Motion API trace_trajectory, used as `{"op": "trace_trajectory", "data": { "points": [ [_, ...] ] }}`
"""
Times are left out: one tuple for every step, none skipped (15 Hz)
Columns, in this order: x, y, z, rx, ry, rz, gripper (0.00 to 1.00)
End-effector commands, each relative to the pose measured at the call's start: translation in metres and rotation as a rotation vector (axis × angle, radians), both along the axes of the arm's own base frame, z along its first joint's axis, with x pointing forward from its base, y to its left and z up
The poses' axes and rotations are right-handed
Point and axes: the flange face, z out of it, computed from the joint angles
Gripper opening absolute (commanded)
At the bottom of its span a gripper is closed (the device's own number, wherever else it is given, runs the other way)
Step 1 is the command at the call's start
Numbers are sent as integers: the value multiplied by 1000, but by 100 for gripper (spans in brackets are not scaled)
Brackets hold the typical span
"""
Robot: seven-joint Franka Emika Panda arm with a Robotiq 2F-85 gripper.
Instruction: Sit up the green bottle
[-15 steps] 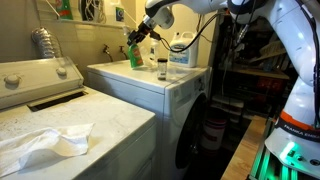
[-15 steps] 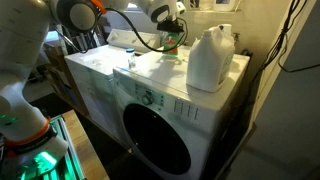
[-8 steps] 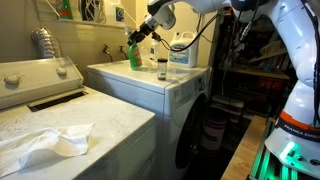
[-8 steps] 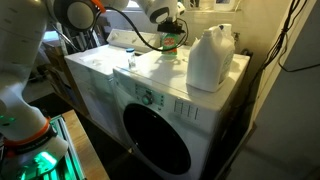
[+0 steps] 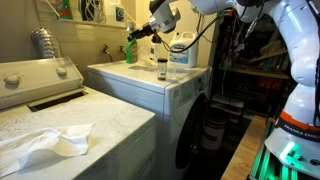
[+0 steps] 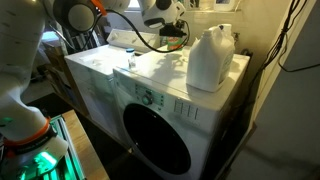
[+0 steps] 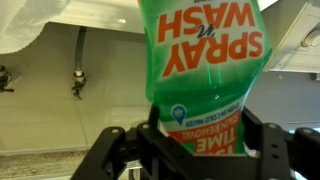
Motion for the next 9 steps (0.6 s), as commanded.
{"op": "trace_trajectory", "data": {
  "points": [
    [-8,-4,7,50,-77,-15,48],
    [-8,-4,4,55,-85,-10,48],
    [-8,-5,0,59,-90,-8,48],
    [-8,-6,-5,58,-91,-6,48],
    [-8,-9,-11,57,-87,-6,48],
    [-8,-11,-18,55,-82,-5,48],
    [-9,-14,-24,51,-72,-7,48],
    [-10,-16,-30,51,-62,-6,48],
    [-10,-18,-35,49,-55,-7,48]
  ]
}}
